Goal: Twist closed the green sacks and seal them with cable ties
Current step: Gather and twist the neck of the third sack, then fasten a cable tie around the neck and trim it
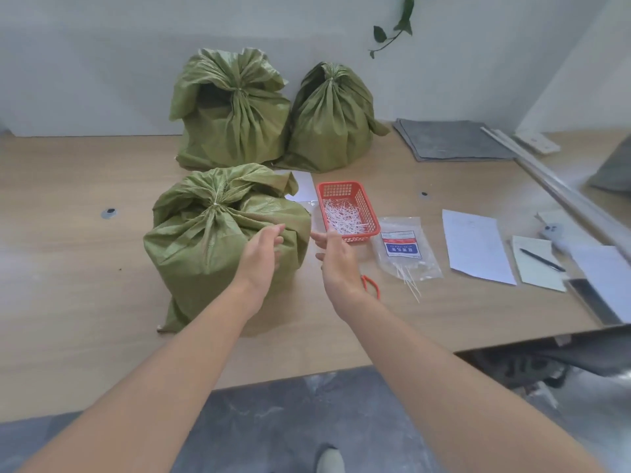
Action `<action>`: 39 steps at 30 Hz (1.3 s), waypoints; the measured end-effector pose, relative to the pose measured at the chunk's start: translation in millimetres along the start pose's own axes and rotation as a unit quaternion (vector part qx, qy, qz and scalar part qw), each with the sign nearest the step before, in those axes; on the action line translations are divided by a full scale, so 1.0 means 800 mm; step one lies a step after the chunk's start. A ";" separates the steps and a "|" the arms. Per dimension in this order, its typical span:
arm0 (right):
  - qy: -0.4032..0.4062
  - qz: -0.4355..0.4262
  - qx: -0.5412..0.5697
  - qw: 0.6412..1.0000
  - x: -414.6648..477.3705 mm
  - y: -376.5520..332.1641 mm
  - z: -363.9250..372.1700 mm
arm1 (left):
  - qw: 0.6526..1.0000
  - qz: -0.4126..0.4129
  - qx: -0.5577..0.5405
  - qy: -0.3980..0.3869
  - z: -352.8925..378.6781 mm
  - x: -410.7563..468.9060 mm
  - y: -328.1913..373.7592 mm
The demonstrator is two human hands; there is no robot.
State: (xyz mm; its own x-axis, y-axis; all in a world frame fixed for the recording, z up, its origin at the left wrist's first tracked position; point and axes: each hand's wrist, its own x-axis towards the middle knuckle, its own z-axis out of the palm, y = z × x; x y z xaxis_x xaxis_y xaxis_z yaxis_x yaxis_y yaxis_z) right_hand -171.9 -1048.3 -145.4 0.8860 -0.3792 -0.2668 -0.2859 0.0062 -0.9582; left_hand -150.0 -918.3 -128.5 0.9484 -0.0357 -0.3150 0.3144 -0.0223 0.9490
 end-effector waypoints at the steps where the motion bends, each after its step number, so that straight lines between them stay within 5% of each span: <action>1: 0.006 0.003 -0.007 1.000 0.001 0.007 -0.009 | 1.000 -0.006 -0.001 -0.010 0.008 -0.001 -0.005; 10: 0.051 0.055 -0.017 0.997 0.035 0.037 -0.080 | 0.996 -0.059 0.039 -0.056 0.092 0.013 -0.037; 21: 0.014 0.108 -0.066 0.992 0.136 0.126 -0.153 | 0.986 -0.163 0.032 -0.004 0.201 0.072 -0.114; 39: 0.007 0.160 -0.207 0.965 0.236 0.260 -0.153 | 0.965 -0.260 0.035 -0.001 0.233 0.169 -0.222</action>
State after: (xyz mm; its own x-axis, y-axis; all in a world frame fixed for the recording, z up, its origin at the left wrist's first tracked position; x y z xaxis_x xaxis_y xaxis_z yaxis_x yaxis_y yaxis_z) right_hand -109.1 -1232.0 -382.1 0.7243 -0.4314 -0.5378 -0.6676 -0.2441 -0.7034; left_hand -85.2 -1105.7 -341.5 0.6630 -0.0031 -0.7486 0.7443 -0.1046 0.6596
